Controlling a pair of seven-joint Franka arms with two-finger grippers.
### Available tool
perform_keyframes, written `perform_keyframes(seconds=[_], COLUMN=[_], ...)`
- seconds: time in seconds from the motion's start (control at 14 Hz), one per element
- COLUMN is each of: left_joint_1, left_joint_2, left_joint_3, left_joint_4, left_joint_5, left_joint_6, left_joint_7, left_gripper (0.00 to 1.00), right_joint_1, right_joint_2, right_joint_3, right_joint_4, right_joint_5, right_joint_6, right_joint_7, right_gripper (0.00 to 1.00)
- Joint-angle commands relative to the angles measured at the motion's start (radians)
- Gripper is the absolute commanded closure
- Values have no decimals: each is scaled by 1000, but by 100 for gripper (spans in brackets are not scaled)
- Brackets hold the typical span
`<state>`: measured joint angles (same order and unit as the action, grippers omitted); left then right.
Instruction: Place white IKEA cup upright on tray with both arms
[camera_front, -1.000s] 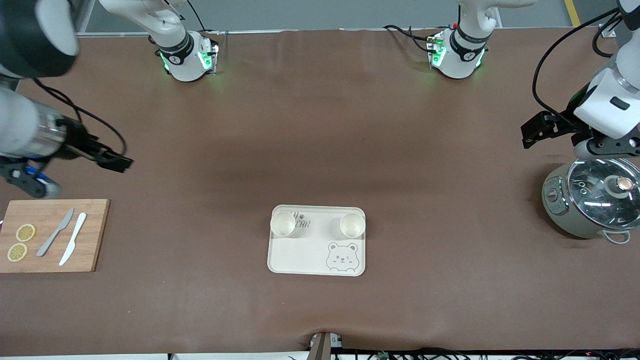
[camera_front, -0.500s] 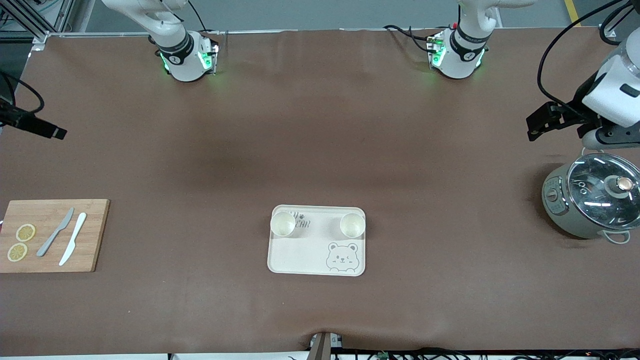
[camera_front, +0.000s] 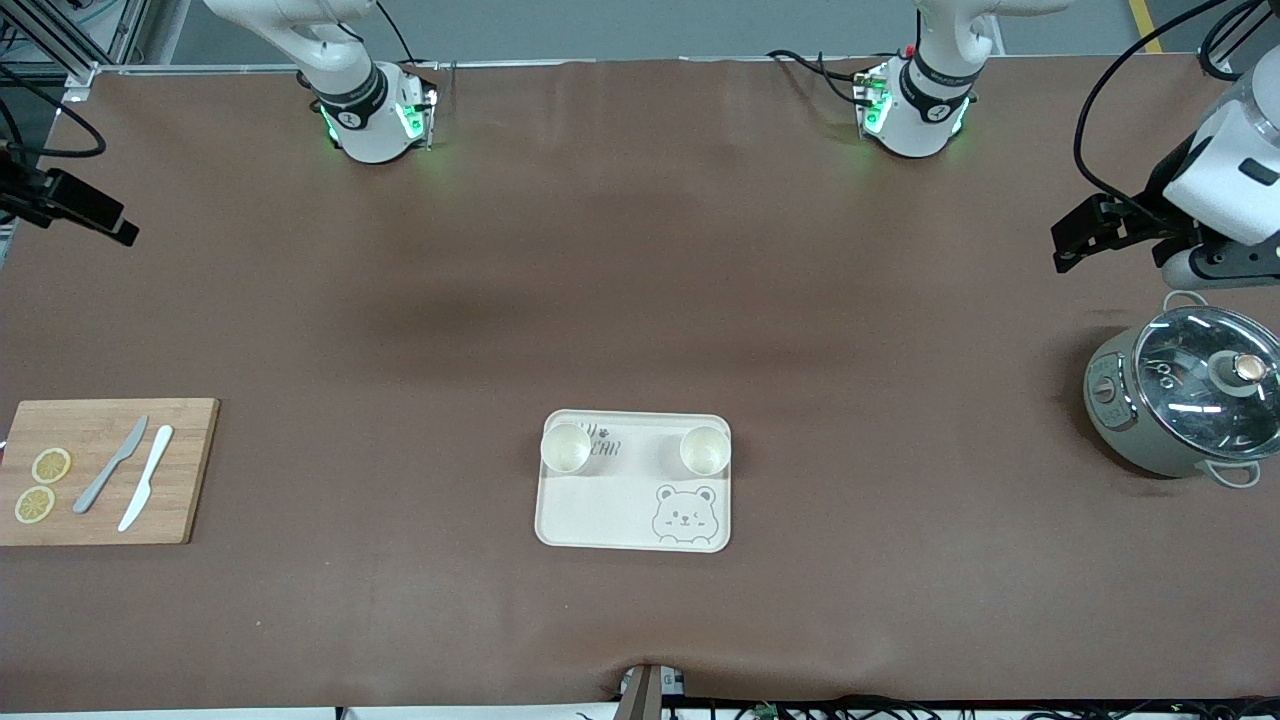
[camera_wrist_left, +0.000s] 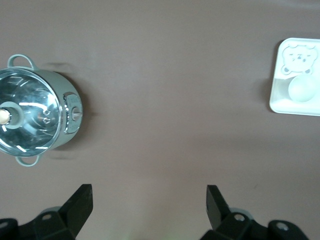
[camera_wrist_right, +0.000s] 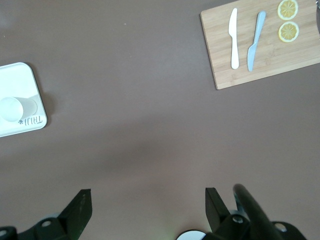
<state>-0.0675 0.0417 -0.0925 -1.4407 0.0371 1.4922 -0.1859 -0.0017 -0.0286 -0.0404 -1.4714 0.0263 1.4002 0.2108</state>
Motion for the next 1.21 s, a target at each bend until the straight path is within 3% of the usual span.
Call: perform_keyframes(seconds=[0.0,0.57,0.79,1.14], left_joint_1=[12,3,11,14], left_joint_2=[-160,-134,-135,-120], left_joint_3=[14,10,11,16], left_joint_4=[-210,-178,-178,-152], left_joint_5=[-32,-22,-28,-25], left_joint_6=[106,92,91,91], left_joint_7=[8,8,9,9], left_gripper=[0,0,0,0], right_joint_1=[-59,-43,-40,-38], right_joint_2=[-8,-7,-4,1], right_joint_3=[17,19,21,21], right_joint_4=[-1,23,19,14], right_joint_5=[-6,-25,-94,-85], right_joint_6=[0,11,14,34], right_joint_7=[-17,-94,-90,-96], right_gripper=[0,0,0,0])
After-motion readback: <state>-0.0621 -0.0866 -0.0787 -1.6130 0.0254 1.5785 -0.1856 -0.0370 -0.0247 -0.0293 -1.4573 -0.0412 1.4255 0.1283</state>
